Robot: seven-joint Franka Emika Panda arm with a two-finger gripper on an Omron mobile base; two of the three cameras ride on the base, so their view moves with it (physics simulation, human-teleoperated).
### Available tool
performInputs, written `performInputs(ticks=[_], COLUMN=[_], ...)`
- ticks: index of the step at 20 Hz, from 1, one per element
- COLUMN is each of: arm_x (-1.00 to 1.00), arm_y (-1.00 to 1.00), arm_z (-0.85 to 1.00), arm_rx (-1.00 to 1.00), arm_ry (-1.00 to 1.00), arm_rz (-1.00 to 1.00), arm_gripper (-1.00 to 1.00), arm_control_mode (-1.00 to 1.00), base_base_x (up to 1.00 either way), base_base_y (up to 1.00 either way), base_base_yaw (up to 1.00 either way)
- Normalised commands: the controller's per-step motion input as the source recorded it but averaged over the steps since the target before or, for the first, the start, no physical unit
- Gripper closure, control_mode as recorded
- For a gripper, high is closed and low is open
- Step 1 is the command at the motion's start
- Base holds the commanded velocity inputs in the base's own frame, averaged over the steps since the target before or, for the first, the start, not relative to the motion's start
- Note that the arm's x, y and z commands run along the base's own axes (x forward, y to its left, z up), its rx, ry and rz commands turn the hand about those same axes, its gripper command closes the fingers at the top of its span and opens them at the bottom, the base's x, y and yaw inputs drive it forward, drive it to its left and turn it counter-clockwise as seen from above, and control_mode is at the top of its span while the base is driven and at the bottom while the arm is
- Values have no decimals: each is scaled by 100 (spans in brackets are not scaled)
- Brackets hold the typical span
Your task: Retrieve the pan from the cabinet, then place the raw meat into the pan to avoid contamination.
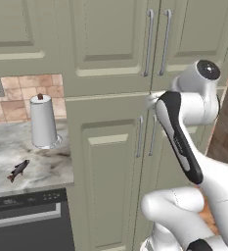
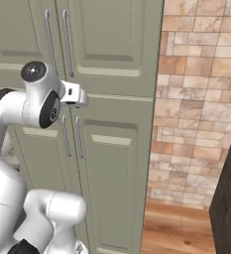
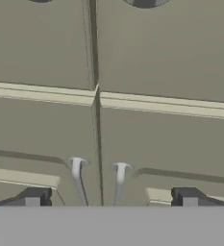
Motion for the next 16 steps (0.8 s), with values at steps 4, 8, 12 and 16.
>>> performInputs(ticks=[4, 8, 12, 16], arm_x=[-8, -14, -13, -15], arm_y=[0, -3, -1, 0], arm_z=[23, 20, 17, 12], arm_rx=[0, 0, 0, 0], arm_ry=[-25, -22, -23, -26], arm_rz=[0, 0, 0, 0], arm_gripper=[-100, -100, -100, -100], arm_control_mode=[-100, -100, -100, -100], base_base_x=[0, 0, 0, 0], base_base_y=[0, 0, 0, 0], base_base_yaw=[0, 0, 0, 0])
